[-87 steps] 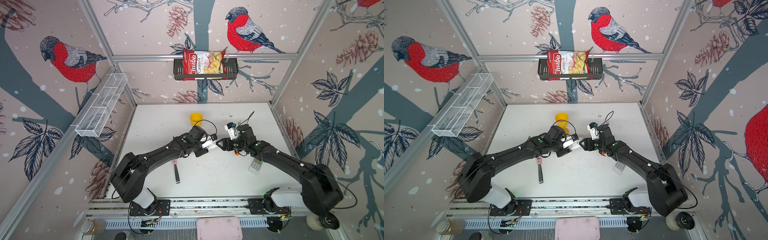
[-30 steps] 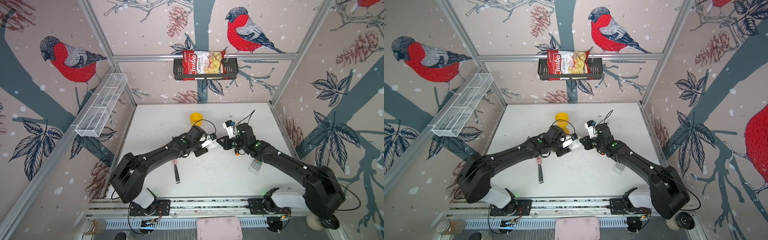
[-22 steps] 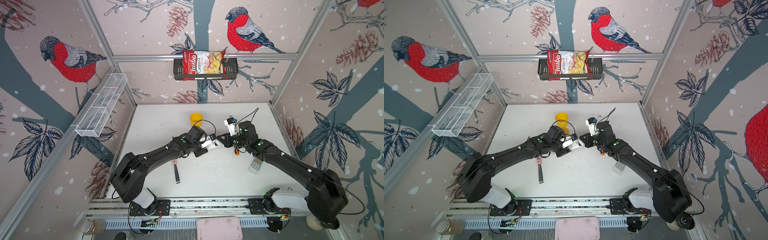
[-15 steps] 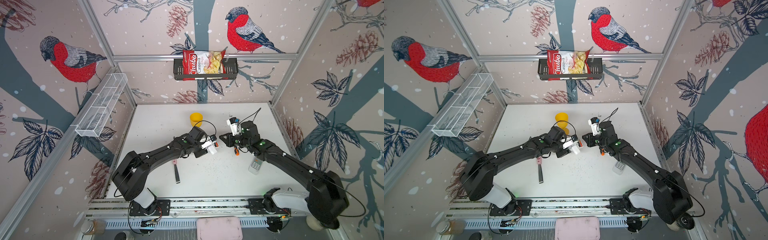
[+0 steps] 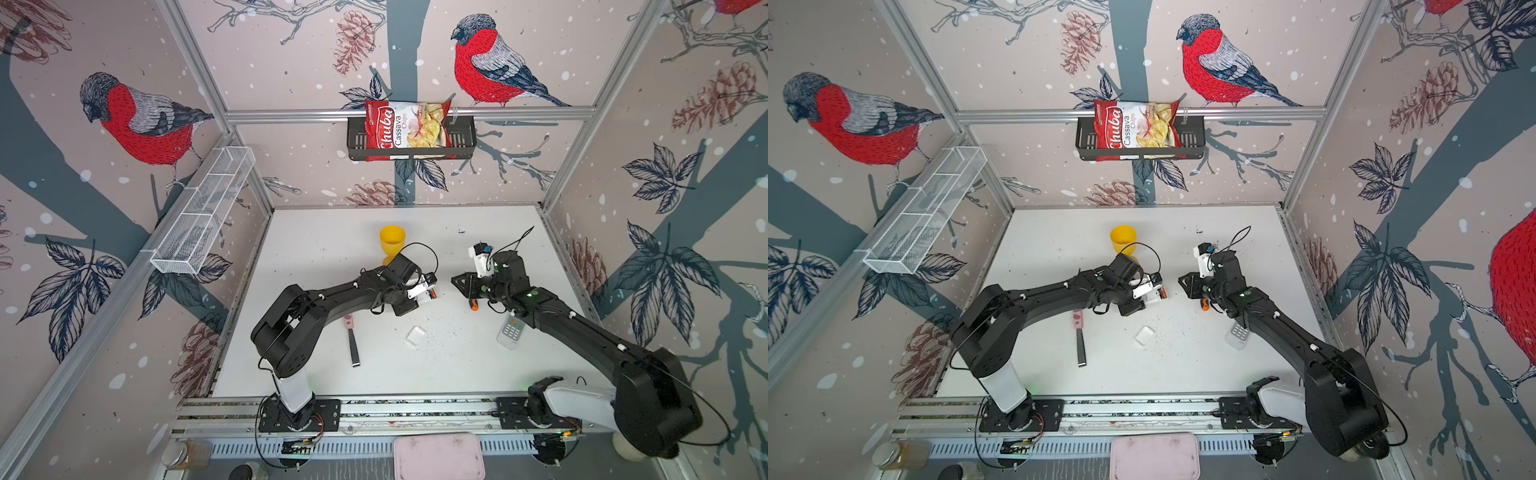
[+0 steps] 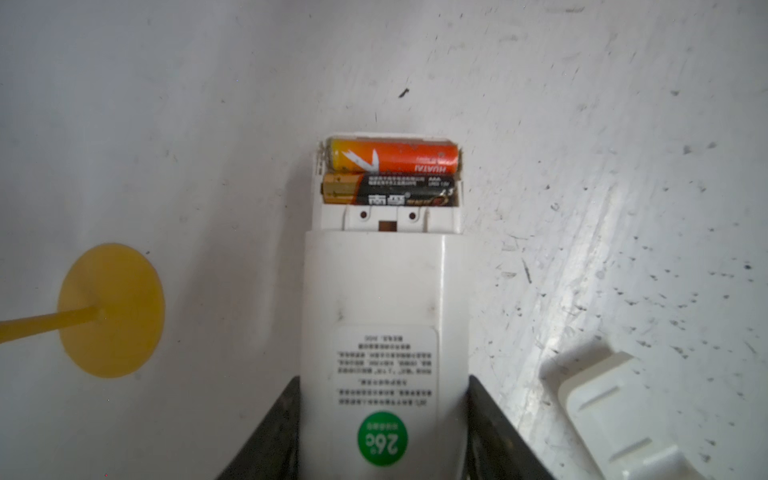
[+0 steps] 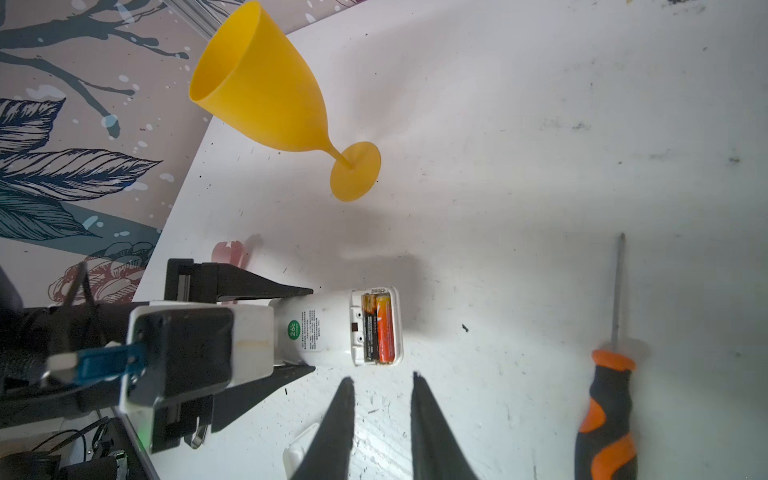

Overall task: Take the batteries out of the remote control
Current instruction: 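Drop the cover with the right gripper while the left gripper lowers the remote, then grasp the orange-and-black screwdriver with the right gripper while the left arm rises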

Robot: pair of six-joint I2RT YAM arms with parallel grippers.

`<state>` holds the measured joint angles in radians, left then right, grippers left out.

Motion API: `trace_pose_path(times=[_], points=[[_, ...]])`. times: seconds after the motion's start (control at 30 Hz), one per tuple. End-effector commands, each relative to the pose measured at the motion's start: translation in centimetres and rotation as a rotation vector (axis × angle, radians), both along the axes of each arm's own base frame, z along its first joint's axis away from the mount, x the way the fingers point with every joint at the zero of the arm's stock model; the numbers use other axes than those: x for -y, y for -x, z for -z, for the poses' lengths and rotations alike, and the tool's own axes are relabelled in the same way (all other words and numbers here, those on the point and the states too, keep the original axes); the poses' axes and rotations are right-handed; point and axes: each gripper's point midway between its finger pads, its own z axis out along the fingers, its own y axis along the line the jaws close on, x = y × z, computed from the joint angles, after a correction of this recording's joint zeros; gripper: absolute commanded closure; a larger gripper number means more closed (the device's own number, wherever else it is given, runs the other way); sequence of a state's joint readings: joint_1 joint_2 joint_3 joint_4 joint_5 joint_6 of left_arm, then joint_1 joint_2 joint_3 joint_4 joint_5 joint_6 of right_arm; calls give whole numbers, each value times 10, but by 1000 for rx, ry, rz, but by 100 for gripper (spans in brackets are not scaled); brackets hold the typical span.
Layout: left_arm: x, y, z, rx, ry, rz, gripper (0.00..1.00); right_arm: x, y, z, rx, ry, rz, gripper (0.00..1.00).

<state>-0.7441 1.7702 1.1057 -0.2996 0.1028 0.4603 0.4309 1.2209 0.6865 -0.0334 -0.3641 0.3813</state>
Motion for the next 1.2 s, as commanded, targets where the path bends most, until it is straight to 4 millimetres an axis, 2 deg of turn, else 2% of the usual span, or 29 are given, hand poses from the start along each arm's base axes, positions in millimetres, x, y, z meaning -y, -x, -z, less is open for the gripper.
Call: trace_pose_path(times=[0.0,0.27,0.37,0.47,0.57,0.67,0.8,0.87,0.93,0.97,1.03,1.17], points=[[2,-9,5,3,15,-9,63,1,-4,-6,32,-32,10,74],[6,-19,24,-34,-13,6,62,6,-5,1,31,-44,19,73],[11,-20,30,-48,-17,18,57,10,-7,4,27,-42,32,66],[11,-22,34,-55,-24,20,47,16,-10,5,24,-34,55,60],[11,-21,35,-54,-28,21,32,25,-12,9,8,-18,92,60],[9,-20,32,-48,-28,18,16,35,-16,17,-9,24,142,54],[8,-17,19,-45,-15,16,6,67,-23,38,-36,190,304,53],[9,-14,8,-37,-3,15,3,76,-20,49,-55,236,337,52],[8,-10,-5,-20,11,14,3,78,-16,56,-67,248,346,51],[7,-9,-13,-5,22,6,3,79,-13,68,-94,266,347,51],[3,-10,-31,34,49,-25,3,80,-9,79,-114,281,348,50],[-4,-12,-75,119,134,-108,3,80,-3,96,-136,349,343,49]])
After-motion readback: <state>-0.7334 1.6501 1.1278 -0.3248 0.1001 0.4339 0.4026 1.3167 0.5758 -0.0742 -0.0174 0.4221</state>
